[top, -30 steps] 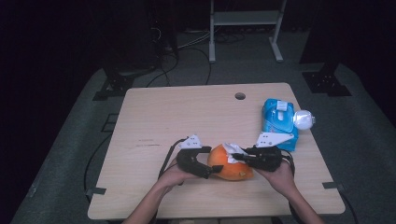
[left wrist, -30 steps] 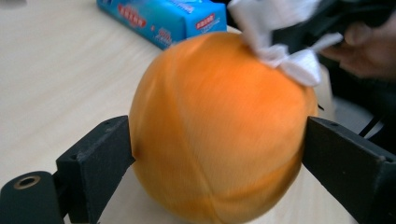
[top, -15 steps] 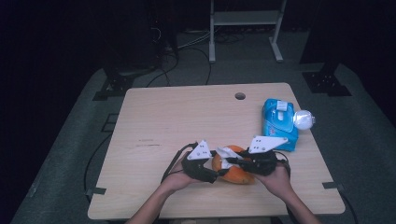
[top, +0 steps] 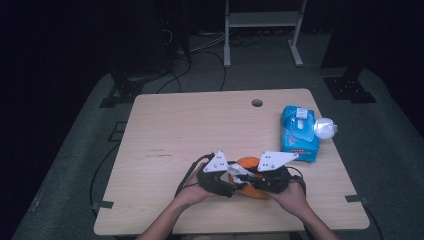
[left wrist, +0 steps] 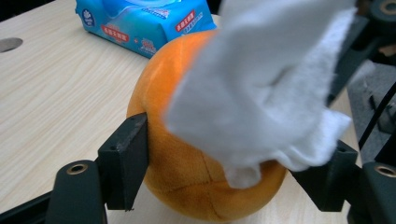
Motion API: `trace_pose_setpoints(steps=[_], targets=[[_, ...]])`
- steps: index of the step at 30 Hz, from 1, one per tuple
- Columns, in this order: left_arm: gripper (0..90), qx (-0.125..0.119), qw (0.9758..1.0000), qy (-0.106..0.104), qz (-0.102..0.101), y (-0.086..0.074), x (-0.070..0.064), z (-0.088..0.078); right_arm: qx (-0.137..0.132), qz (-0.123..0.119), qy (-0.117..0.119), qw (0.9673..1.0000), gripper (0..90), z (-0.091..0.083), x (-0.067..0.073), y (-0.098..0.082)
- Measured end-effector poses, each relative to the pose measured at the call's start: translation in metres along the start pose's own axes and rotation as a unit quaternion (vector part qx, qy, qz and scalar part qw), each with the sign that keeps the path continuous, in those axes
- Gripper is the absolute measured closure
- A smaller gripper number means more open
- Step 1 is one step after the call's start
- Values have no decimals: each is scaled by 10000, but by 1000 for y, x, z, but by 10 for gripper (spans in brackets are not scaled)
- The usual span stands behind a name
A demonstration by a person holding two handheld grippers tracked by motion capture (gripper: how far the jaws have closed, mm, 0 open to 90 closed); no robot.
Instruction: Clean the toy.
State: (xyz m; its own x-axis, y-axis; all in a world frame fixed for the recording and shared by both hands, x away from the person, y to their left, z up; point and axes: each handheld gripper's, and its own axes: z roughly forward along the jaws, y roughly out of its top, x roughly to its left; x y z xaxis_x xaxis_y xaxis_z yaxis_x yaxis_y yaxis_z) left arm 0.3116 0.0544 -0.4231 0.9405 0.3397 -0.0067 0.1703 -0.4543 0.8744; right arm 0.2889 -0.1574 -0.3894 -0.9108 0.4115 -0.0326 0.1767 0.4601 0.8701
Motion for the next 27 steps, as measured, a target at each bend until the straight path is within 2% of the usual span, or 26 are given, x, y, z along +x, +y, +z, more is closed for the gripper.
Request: trace_pose_setpoints(steps=[5, 7, 9, 11, 14, 16, 18, 21, 24, 27], targets=[[273, -7, 9999, -51, -104, -5, 6, -1, -121, 362, -242, 9990, 799, -16, -23, -8], [214, -48, 9993, -184, -321, -6, 9, 0, -168, 509, -311, 9981, 799, -21, -30, -13], [154, -54, 9981, -267, -553, -6, 11, 3, -210, 621, -271, 9975, 799, -22, -32, -17], [137, -22, 9977, -267, -616, -5, 11, 4, -170, 541, -261, 9981, 799, -19, -28, -14], [241, 16, 9998, -120, -173, -2, 3, 2, -120, 340, -111, 9993, 799, -9, -13, -8], [261, 77, 9998, -90, 148, -1, -4, 2, -79, 254, -14, 9996, 799, -3, -8, -5], [273, 96, 9994, -52, 329, -1, -7, 1, -39, 178, -30, 9998, 800, 0, -7, -4], [284, 49, 9995, -84, 304, -2, -4, 1, -76, 298, -138, 9994, 800, -7, -16, -4], [278, 4, 9997, -100, 241, -3, -3, 1, -119, 530, -254, 9982, 800, -16, -27, -10], [281, 14, 9994, -68, 326, -1, -6, 3, -137, 646, -270, 9974, 800, -20, -29, -12]])
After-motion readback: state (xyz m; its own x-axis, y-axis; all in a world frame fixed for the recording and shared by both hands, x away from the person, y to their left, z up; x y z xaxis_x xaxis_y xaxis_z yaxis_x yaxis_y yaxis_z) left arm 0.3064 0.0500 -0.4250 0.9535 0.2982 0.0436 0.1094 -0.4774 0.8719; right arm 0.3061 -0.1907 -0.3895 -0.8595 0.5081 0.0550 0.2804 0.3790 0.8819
